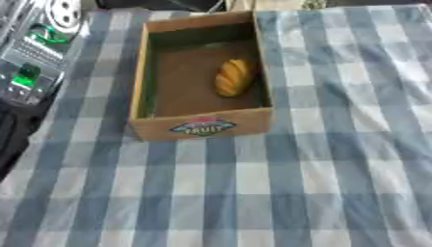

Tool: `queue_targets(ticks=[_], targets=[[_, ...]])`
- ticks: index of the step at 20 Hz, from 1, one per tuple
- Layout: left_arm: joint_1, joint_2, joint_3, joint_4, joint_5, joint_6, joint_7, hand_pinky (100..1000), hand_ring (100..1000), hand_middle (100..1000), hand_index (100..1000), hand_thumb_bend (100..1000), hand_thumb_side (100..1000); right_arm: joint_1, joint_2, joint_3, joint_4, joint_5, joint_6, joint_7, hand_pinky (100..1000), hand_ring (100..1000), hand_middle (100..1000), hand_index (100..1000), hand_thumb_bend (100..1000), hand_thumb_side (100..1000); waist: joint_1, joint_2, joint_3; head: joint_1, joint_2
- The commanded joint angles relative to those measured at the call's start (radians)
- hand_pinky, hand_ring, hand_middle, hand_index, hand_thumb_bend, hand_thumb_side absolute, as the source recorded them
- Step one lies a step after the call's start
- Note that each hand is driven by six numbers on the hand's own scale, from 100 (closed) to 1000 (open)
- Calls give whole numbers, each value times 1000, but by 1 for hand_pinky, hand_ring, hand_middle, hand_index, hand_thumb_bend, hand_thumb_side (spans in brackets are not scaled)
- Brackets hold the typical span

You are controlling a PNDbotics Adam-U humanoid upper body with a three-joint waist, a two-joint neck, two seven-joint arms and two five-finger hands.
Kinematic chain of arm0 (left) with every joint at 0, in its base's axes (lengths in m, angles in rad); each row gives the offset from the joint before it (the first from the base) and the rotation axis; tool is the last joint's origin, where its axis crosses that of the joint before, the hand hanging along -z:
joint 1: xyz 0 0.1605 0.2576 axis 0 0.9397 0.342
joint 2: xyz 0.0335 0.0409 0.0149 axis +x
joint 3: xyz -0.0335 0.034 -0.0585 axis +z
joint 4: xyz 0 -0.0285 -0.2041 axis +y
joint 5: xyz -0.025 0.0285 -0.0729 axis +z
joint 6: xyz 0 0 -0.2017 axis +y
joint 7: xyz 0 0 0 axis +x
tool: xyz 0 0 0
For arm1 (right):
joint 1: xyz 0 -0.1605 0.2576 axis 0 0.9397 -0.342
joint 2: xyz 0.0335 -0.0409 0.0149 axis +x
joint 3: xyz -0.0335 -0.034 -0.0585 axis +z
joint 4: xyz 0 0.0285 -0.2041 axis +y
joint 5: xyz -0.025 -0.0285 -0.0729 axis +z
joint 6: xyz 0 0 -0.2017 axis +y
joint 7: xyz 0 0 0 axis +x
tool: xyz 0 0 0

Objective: Pick up objects on the table and place them in the box.

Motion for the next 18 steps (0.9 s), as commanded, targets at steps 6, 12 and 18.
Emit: queue_targets(ticks=[6, 12, 18], targets=[[101, -149, -51, -60, -79, -13, -72, 729, 606, 489, 589, 100, 127, 4, -10, -25, -16, -6, -6, -26, 812, 853, 644, 817, 137, 454, -14, -42, 25, -40, 20], [148, -193, -76, 38, -100, -12, -55, 722, 605, 492, 593, 100, 116, 5, -2, -27, -16, -7, -7, -28, 812, 853, 644, 817, 137, 455, -20, -42, 27, -32, 19], [171, -217, -85, 111, -114, -12, -23, 722, 609, 499, 604, 100, 100, 9, 6, -29, -16, -6, -7, -28, 812, 853, 642, 817, 137, 458, -23, -42, 24, -24, 15]])
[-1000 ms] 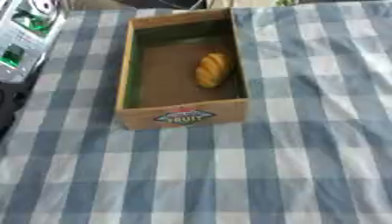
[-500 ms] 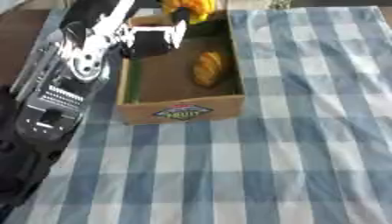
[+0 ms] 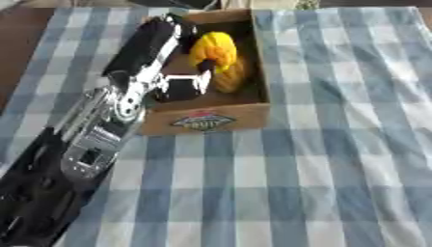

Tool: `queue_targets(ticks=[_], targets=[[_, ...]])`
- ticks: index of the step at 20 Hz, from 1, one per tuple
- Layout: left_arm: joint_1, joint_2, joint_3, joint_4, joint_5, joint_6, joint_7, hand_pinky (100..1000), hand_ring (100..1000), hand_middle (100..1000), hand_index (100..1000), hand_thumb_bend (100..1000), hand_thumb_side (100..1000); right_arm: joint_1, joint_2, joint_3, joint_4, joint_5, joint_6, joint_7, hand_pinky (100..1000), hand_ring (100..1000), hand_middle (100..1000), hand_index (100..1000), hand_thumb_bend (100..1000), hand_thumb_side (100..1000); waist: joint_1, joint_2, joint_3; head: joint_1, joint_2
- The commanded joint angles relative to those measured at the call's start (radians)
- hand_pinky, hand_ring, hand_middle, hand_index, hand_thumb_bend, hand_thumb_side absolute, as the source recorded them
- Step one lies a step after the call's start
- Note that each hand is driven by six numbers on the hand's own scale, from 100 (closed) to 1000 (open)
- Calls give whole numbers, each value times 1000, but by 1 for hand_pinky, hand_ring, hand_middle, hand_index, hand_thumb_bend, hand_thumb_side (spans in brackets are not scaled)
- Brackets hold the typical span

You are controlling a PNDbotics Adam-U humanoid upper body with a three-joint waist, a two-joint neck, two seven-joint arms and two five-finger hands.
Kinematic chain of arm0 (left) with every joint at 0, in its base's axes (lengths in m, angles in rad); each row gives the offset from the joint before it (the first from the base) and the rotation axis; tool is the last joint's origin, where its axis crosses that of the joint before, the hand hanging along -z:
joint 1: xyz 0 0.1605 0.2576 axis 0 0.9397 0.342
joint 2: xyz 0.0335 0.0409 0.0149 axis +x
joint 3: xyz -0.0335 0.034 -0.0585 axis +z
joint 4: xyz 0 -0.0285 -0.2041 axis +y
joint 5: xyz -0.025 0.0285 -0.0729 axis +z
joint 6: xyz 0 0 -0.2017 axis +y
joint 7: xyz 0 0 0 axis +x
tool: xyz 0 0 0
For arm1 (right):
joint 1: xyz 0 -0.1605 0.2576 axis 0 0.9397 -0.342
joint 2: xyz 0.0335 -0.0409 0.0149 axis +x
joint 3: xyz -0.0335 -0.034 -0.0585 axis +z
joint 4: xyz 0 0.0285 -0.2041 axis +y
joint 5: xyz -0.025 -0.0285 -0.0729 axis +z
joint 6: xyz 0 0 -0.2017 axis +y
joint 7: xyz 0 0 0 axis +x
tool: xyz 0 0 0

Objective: Pick up objects on the table and place them in the box.

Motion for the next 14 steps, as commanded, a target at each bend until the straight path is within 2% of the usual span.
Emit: queue_targets(ticks=[1, 3, 4, 5, 6, 7, 10, 14], targets=[[-6, -1, 0, 15, -10, -1, 19, 724, 614, 503, 610, 100, 100, -4, -11, -11, -16, -6, 0, -3, 812, 853, 642, 817, 137, 457, -3, -28, -2, 6, -2], [-3, -4, -1, 23, -12, -2, 21, 731, 636, 539, 655, 100, 100, -3, -10, -12, -16, -6, 1, -3, 812, 853, 642, 817, 136, 459, -2, -28, -2, 7, -2], [-1, -5, -3, 26, -12, -4, 17, 771, 734, 675, 806, 177, 100, -3, -9, -11, -16, -6, 1, -3, 812, 853, 642, 817, 136, 460, -2, -28, -2, 7, -2], [0, -6, -6, 27, -15, -10, 10, 845, 832, 794, 891, 302, 126, -2, -9, -11, -16, -6, 1, -3, 812, 853, 642, 817, 135, 460, -2, -28, -2, 7, -1], [1, -4, -7, 26, -27, -20, 0, 901, 876, 835, 926, 435, 259, -2, -9, -11, -16, -6, 2, -3, 812, 853, 642, 817, 135, 461, -2, -28, -1, 7, 0], [1, -4, -6, 24, -47, -30, -10, 954, 913, 847, 943, 549, 340, -1, -9, -11, -16, -5, 2, -3, 812, 853, 642, 817, 135, 461, -2, -28, -1, 6, 1], [4, -5, 13, 7, -115, -42, -11, 987, 942, 855, 953, 612, 440, 0, -7, -9, -16, -5, 3, -4, 812, 853, 642, 817, 135, 462, -3, -29, 0, 1, 8], [14, -2, 53, -37, -147, -28, 25, 968, 932, 844, 939, 595, 451, 1, -7, -10, -16, -4, 3, -5, 812, 852, 642, 817, 137, 459, -5, -34, 4, -12, 15]])
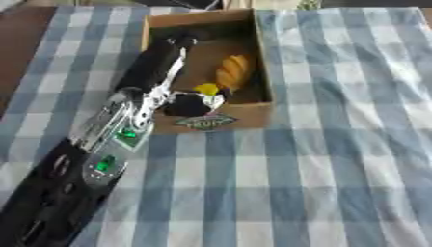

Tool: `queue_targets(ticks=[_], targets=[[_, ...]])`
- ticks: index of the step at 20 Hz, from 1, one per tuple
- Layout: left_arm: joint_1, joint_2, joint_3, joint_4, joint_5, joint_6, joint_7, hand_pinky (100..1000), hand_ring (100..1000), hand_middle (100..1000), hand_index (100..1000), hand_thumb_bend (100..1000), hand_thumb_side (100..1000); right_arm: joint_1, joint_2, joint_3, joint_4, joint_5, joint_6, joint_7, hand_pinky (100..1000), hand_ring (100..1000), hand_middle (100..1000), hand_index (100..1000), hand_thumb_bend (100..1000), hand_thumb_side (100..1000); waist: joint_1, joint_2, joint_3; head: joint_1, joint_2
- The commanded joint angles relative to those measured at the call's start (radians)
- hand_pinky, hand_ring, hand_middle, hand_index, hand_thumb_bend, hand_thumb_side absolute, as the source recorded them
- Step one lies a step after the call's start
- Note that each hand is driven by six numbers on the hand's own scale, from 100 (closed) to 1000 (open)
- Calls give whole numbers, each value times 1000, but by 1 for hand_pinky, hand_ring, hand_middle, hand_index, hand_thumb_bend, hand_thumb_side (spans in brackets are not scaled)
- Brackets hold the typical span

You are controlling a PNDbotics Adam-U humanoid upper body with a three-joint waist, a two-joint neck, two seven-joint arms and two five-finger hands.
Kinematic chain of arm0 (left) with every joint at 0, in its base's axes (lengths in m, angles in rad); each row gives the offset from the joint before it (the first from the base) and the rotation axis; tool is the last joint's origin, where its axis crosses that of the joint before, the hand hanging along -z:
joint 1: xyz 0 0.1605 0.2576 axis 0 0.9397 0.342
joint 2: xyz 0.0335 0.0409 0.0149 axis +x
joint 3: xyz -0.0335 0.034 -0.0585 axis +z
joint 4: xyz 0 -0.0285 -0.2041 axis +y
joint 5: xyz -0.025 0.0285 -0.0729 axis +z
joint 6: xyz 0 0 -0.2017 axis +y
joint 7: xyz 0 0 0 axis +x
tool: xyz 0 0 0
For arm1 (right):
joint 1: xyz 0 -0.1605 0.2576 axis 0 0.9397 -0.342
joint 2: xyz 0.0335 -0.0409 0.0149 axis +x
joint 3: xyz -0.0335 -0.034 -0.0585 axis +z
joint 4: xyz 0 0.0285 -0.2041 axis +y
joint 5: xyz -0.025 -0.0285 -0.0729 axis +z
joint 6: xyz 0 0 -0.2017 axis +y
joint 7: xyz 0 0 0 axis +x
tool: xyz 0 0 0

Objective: Pick up objects on the table and place them in the box.

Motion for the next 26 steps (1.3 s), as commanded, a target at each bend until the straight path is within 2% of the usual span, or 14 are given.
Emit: queue_targets(ticks=[1, 3, 4, 5, 6, 7, 8, 9, 11, 13, 14, 17, 20, 26], targets=[[-6, 12, 50, -63, -22, 11, 36, 959, 926, 837, 929, 583, 442, -3, -15, -10, -16, -4, 1, -4, 811, 852, 642, 816, 139, 458, -5, -31, 2, -17, 8], [-7, 27, 94, -122, -6, 27, 75, 938, 911, 817, 900, 512, 430, -2, -16, -10, -16, -4, 0, -7, 811, 851, 643, 816, 141, 455, -7, -36, 5, -41, 13], [-9, 36, 120, -159, 14, 34, 101, 922, 901, 808, 888, 456, 421, -2, -17, -11, -16, -4, 0, -8, 811, 851, 643, 816, 142, 454, -7, -39, 7, -54, 16], [-11, 45, 151, -204, 49, 42, 137, 894, 881, 788, 864, 362, 411, -1, -17, -11, -16, -4, -1, -10, 811, 851, 644, 816, 143, 452, -8, -43, 9, -64, 19], [-11, 53, 178, -244, 94, 47, 175, 875, 869, 771, 835, 290, 402, -2, -18, -12, -16, -4, -2, -11, 811, 850, 644, 816, 144, 451, -8, -45, 10, -69, 21], [-12, 60, 204, -266, 150, 47, 218, 872, 866, 767, 829, 277, 400, -2, -19, -12, -16, -4, -3, -12, 811, 850, 644, 816, 144, 450, -8, -48, 12, -72, 23], [-12, 68, 233, -277, 213, 37, 275, 859, 857, 752, 796, 213, 392, -3, -21, -13, -16, -4, -5, -14, 811, 850, 645, 816, 146, 447, -8, -51, 15, -74, 26], [-8, 77, 263, -282, 281, 17, 344, 855, 852, 761, 794, 187, 408, -3, -24, -13, -16, -4, -6, -16, 811, 849, 646, 816, 148, 444, -9, -54, 18, -76, 28], [7, 93, 313, -286, 415, -43, 484, 845, 841, 780, 791, 188, 422, -4, -29, -14, -16, -4, -10, -19, 811, 848, 646, 816, 149, 442, -9, -59, 24, -78, 33], [31, 111, 356, -287, 530, -127, 614, 827, 819, 783, 773, 227, 401, -6, -31, -14, -16, -5, -12, -21, 810, 848, 646, 816, 151, 439, -11, -63, 30, -78, 38], [47, 120, 375, -287, 577, -176, 674, 784, 767, 727, 754, 231, 385, -6, -32, -15, -16, -5, -13, -22, 810, 847, 647, 816, 153, 437, -12, -65, 33, -77, 41], [111, 139, 426, -287, 676, -320, 813, 756, 734, 677, 740, 191, 383, -6, -34, -18, -16, -5, -17, -27, 810, 846, 647, 816, 154, 434, -15, -69, 37, -73, 43], [188, 141, 470, -287, 706, -428, 897, 750, 726, 662, 738, 139, 399, -5, -35, -23, -16, -3, -22, -33, 809, 845, 648, 816, 156, 429, -21, -71, 43, -76, 42], [294, 120, 505, -287, 721, -531, 942, 749, 729, 663, 738, 100, 416, -9, -39, -29, -16, 0, -34, -43, 808, 843, 650, 815, 157, 423, -29, -76, 57, -80, 41]])
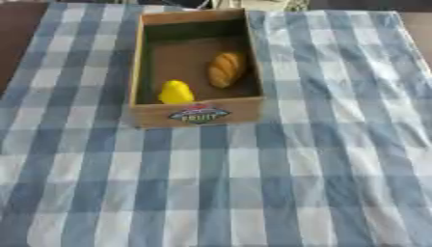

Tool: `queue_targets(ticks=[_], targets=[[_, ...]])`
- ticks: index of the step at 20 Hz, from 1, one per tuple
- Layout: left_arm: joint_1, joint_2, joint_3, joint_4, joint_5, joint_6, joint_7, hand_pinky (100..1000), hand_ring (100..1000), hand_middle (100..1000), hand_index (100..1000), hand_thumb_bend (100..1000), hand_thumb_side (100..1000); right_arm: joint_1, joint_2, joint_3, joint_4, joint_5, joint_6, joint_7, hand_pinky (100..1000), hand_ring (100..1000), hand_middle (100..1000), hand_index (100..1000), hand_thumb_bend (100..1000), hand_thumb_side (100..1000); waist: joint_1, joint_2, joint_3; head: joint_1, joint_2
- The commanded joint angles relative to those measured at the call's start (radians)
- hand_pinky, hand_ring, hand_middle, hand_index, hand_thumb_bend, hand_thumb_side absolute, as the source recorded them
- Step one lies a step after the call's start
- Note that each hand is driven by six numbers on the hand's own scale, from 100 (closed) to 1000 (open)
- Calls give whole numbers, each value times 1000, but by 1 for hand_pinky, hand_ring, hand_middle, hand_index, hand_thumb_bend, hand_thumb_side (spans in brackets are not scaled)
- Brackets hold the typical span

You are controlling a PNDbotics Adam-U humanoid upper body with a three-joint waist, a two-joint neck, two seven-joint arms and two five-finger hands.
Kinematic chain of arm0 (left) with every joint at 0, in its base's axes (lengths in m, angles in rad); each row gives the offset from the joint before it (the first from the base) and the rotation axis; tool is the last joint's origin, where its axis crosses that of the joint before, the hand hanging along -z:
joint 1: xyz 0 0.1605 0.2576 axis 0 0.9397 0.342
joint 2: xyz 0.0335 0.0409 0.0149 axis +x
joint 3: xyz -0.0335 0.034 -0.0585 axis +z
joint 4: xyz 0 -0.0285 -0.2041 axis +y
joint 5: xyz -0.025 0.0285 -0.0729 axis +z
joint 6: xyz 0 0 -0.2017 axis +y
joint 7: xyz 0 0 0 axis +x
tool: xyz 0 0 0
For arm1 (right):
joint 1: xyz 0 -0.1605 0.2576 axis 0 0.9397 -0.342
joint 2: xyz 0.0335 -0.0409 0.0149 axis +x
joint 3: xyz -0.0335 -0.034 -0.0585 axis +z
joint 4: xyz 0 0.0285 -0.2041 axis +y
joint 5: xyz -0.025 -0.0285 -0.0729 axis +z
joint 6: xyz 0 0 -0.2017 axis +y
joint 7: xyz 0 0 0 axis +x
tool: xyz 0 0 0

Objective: Pick up objects on the table and place them in the box.

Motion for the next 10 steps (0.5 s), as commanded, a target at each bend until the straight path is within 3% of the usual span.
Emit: queue_targets(ticks=[1, 10], targets=[[20, 10, 22, -16, 12, -43, 9, 748, 728, 663, 738, 100, 416, -14, -35, -12, -16, -1, -6, -6, 808, 843, 650, 815, 157, 422, -1, -24, 2, -6, 4], [57, -8, 28, -16, 12, -66, 10, 741, 721, 652, 733, 100, 414, -18, -37, -12, -16, -2, -17, -6, 812, 840, 650, 814, 154, 421, 3, -26, 0, -3, 10]])
